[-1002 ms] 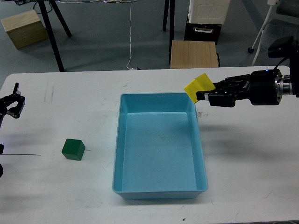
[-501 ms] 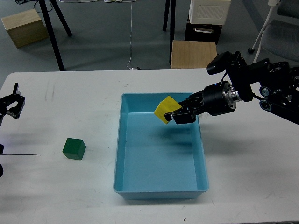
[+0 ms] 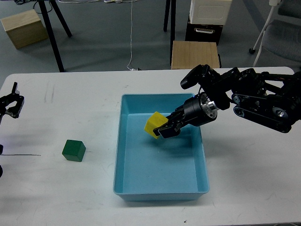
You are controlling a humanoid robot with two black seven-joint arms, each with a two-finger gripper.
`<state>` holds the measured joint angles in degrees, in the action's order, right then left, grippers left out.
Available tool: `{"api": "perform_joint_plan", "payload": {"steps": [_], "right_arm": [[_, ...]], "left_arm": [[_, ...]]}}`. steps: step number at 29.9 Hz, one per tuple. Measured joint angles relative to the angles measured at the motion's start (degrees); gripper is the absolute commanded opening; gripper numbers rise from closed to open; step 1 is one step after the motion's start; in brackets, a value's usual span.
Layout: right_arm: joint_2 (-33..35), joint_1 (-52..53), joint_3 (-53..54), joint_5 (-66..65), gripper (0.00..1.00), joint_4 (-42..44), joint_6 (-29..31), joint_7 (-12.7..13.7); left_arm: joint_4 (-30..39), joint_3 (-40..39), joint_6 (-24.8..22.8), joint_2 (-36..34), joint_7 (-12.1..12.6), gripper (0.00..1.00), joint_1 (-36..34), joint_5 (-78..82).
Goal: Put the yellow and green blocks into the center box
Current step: 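Lift the yellow cube and carry it over the blue tray, then lower the yellow cube into the tray and open the right gripper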
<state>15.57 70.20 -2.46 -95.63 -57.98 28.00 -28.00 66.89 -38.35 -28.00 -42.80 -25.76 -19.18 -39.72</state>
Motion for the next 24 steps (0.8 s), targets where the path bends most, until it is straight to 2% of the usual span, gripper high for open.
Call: {"api": "perform_joint_plan", "payload": {"steps": [16, 17, 20, 22, 24], "right_arm": [[-6.1, -0.8, -4.3, 0.0, 0.33, 5.4, 0.0, 0.0], [-6.4, -0.8, -4.6, 0.0, 0.35, 5.6, 0.0, 0.0], [-7.1, -0.8, -5.0, 0.0, 0.50, 6.6, 0.0, 0.0], [-7.3, -0.8, -5.0, 0.1, 0.53, 6.8, 0.0, 0.0], [-7.4, -0.8, -5.0, 0.1, 0.61, 7.0, 0.0, 0.0]], "left_arm": [[0.0, -0.1, 0.0, 0.0, 0.0, 1.00, 0.0, 0.0], [0.0, -0.1, 0.0, 0.0, 0.0, 1.00, 0.0, 0.0], [0.0, -0.2, 0.0, -0.1, 0.0, 1.00, -0.1, 0.0], [0.0, -0.2, 0.0, -0.1, 0.0, 1.00, -0.1, 0.0], [0.0, -0.2, 0.0, -0.1, 0.0, 1.00, -0.1, 0.0]]}}
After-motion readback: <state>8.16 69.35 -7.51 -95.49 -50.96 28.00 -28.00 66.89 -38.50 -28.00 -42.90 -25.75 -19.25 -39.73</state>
